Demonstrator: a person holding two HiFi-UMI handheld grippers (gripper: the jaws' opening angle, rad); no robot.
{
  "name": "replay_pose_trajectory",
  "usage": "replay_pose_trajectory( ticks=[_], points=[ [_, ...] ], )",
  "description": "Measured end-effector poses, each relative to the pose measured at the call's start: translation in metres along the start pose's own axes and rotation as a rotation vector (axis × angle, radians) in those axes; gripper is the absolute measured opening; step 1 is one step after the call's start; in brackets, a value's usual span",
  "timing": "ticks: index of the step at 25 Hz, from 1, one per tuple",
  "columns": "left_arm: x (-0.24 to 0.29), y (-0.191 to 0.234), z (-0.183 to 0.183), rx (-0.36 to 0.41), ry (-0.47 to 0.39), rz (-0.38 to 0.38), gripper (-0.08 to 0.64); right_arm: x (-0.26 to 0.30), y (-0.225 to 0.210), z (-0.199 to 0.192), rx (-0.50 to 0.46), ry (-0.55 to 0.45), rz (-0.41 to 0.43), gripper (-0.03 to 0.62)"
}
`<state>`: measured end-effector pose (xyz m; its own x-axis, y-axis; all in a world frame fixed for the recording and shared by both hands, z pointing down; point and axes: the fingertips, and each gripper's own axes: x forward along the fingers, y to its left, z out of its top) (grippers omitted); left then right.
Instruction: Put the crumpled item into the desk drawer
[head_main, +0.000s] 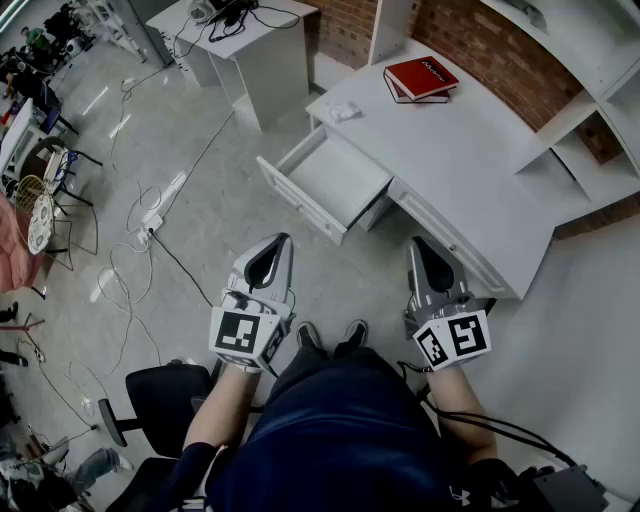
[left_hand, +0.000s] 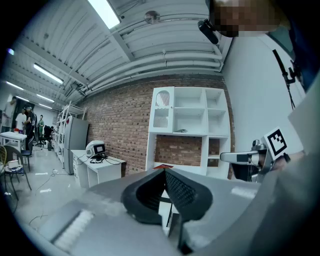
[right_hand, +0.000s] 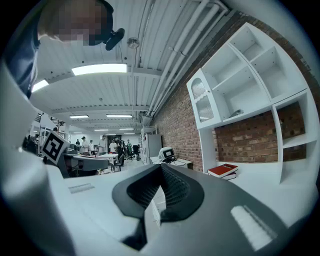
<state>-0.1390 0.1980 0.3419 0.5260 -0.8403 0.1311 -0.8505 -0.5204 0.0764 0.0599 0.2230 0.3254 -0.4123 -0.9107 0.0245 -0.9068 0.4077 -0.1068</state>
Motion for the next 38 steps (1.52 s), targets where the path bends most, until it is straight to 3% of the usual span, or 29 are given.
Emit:
replay_pose_trajectory(
  ticks=[9,19,27,38],
  points=[
    [0.01,-0.014,-0.002,0.009,0.007,-0.008,0.002,-0.01,-0.019,-0.003,0.012,0.001,-0.002,0.002],
    [0.021,-0.035,0.006,0.039,-0.004,0.056,0.002,-0.024,-0.051,0.001,-0.005,-0.032,0.033,0.002],
    [0.026,-0.047,-0.004,0.04,0.052,0.069,0.002,-0.025,-0.066,-0.003,0.026,-0.027,0.046,0.002],
    [0.078,-0.039,-0.004,0.037,0.04,0.005,0.002,-0.004,-0.093,-0.006,0.01,-0.006,-0.005,0.002]
  ],
)
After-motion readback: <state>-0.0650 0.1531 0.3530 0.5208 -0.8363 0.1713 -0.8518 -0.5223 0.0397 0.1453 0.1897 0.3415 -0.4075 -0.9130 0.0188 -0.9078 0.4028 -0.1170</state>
